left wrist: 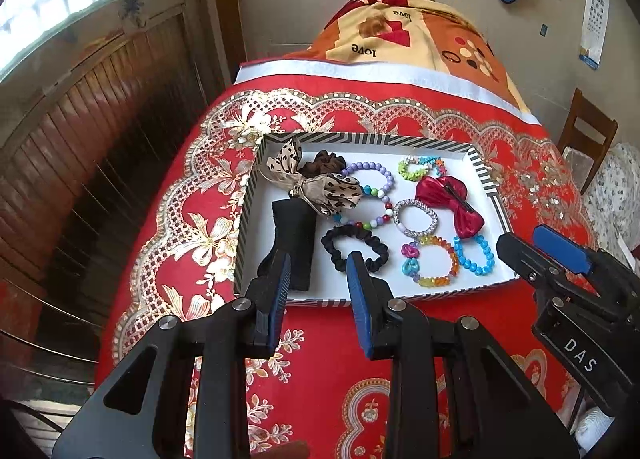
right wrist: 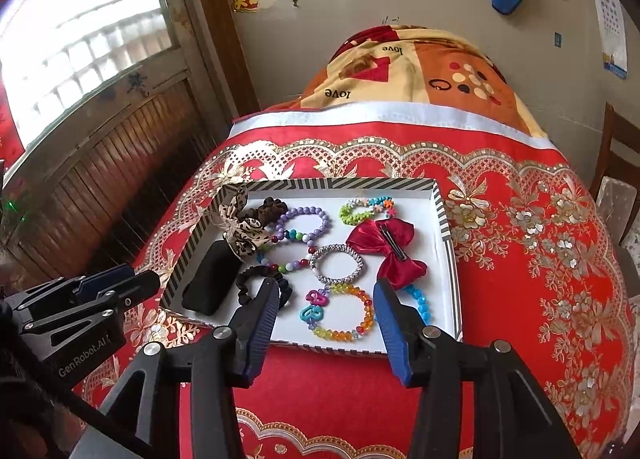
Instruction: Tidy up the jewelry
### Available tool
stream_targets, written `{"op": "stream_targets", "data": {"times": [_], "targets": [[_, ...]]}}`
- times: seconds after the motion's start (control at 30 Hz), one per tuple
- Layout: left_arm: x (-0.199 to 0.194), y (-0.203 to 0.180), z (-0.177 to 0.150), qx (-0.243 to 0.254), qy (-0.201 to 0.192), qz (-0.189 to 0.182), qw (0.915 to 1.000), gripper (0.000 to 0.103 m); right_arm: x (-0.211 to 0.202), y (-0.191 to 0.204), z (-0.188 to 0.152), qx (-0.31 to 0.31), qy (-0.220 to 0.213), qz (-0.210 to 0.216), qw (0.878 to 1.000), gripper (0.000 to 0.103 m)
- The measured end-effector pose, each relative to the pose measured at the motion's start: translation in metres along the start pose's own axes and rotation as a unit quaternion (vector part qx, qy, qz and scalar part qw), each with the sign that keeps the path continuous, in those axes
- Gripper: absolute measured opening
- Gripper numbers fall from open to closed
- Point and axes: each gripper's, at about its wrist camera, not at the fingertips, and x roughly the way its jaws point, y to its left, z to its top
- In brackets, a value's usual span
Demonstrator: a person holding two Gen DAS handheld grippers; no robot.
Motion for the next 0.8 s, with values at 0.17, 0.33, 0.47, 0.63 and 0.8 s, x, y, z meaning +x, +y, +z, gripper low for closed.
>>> {"op": "stream_targets", "data": {"times": [0.17, 0.33, 0.47, 0.63, 0.8], "targets": [[-0.0017, -0.0006, -0.0020, 0.001, -0.003, 0.001, 1.0000, 0.028, -0.0005, -0.0001, -0.0005, -0.001, 0.001, 0.002, 1.000, 0.050], [-0.0020, -0.0010, -0.0028, 0.000, -0.001, 0.001, 1.0000, 0.028, 0.0013, 0.0026, -0.0029, -0.007, 0.007, 0.003, 1.000, 0.051], [-0.0022, -0.0018, -0.0054, 0.001, -0.001, 0.003, 1.0000, 0.028, 0.0019, 0.0036, -0.0047, -0.007, 0.009, 0.004, 1.000, 0.052], [-0.0016, -0.0021, -0.0056, 0.000, -0.001, 0.002, 1.0000, 0.028, 0.0027, 0.0026, -0.0048, -0.007, 0.010, 0.003, 1.000, 0.052], [-0.0016, -0.0026, -0.0056, 0.000, -0.001, 0.002, 1.0000, 0.028, 0.0028, 0.0017, -0.0046, -0.006, 0.011, 0.003, 1.000, 0.053]]}}
